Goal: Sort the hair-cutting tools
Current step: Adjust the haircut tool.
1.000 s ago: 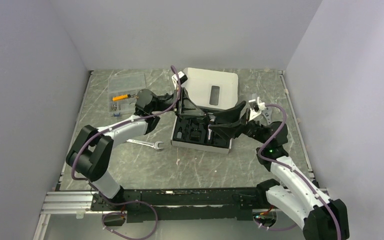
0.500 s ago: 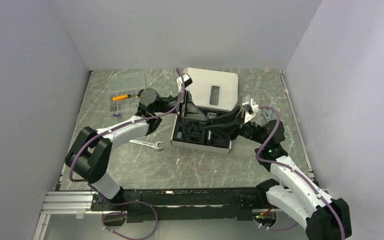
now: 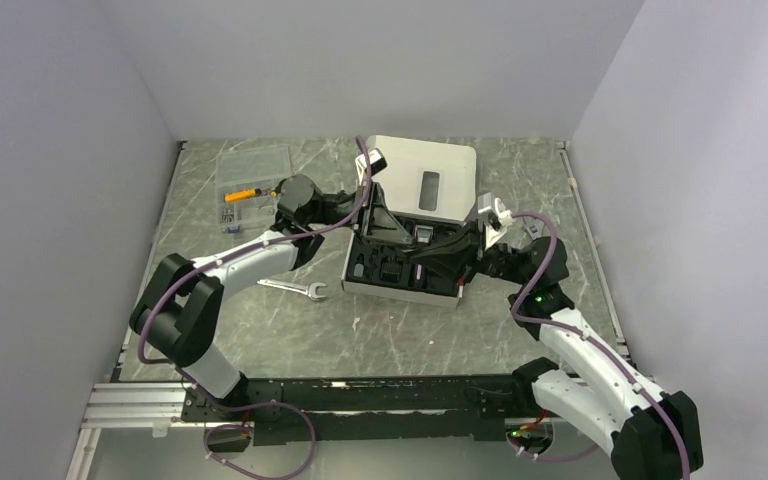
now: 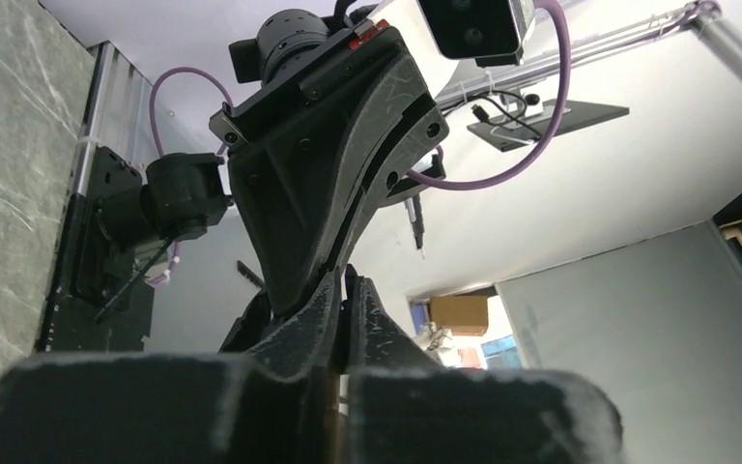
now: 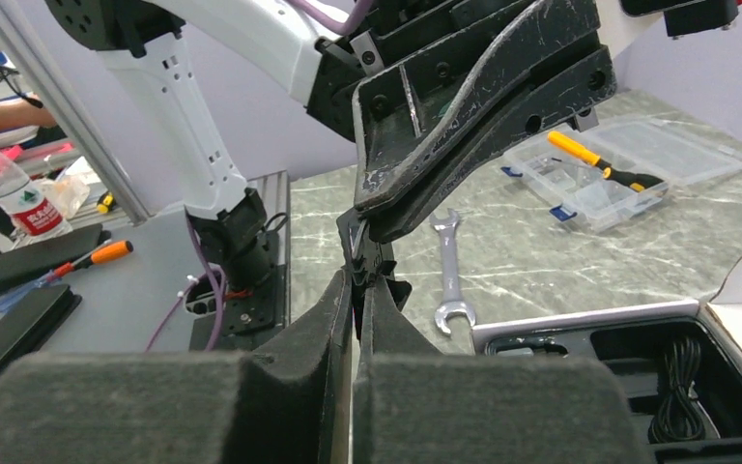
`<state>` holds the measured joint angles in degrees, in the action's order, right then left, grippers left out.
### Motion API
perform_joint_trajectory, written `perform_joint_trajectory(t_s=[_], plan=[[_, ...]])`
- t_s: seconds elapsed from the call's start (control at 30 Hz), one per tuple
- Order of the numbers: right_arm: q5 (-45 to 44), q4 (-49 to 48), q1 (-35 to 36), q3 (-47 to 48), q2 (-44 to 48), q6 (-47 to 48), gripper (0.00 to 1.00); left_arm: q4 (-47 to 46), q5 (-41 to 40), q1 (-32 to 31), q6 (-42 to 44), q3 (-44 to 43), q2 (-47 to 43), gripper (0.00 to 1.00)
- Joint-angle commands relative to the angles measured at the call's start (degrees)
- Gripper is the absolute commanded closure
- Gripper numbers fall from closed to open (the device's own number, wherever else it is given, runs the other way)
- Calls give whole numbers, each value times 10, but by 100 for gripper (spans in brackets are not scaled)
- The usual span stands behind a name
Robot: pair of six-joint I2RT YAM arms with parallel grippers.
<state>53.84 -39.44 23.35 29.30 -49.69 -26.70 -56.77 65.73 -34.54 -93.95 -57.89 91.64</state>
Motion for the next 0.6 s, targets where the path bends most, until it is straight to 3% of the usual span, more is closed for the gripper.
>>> perform_joint_trajectory(t_s=[0.0, 0.1, 0.13, 0.17, 0.2, 0.3, 0.4, 0.5, 0.57], plan=[[7, -1, 4, 29, -10, -5, 100, -61, -11, -4, -1, -25, -13, 87], [10, 11, 4, 32, -7, -10, 100, -84, -27, 10, -4, -23, -18, 52], [8, 16, 4, 32, -2, -12, 100, -87, -36, 17, 0, -19, -24, 45], [7, 21, 4, 32, 2, -14, 100, -89, -48, 26, 10, -15, -31, 8], [6, 27, 4, 31, 6, -17, 100, -85, -64, 36, 23, -10, -44, 2], [-5, 45, 3, 26, 20, -26, 100, -34, -101, 61, 100, 8, -91, 1], [-62, 75, 0, 19, 31, -52, 100, 86, -162, 80, 230, 45, -161, 1], [-103, 15, -18, -11, 21, -163, 100, 116, -226, 82, 348, 104, -223, 1], [-105, -57, -32, -32, -2, -257, 100, 130, -223, 81, 402, 126, -246, 1]])
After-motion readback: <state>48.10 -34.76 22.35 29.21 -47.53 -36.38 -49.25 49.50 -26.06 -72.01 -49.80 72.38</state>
